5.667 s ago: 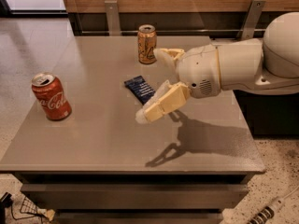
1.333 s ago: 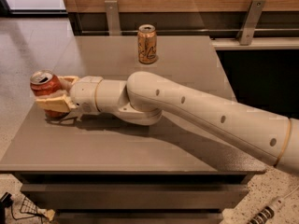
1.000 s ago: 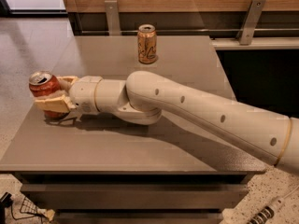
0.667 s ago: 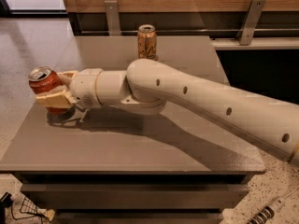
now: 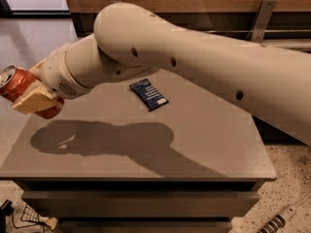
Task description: Knock coke can over
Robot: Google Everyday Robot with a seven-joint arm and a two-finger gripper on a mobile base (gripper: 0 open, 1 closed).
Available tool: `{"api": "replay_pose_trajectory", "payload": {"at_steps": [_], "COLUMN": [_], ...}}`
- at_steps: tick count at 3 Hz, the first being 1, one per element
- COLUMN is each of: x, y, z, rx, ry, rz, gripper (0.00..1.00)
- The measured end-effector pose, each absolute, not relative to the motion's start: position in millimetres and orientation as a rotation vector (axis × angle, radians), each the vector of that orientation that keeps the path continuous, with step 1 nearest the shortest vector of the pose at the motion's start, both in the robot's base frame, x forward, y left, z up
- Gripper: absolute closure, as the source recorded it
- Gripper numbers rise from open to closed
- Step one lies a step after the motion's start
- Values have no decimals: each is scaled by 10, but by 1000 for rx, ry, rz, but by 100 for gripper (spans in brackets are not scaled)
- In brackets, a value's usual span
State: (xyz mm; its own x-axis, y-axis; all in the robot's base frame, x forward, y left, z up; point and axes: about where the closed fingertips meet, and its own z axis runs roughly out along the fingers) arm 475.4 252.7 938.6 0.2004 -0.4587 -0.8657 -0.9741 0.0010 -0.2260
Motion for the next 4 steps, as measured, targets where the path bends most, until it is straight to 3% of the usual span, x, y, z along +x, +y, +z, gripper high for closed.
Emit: {"api": "replay_pose_trajectory", "payload": {"at_steps": [4], "x": [5345], "y": [1803], "z": [9029], "rx": [-1791], "ry": [1875], "rz": [244], "gripper": [100]}}
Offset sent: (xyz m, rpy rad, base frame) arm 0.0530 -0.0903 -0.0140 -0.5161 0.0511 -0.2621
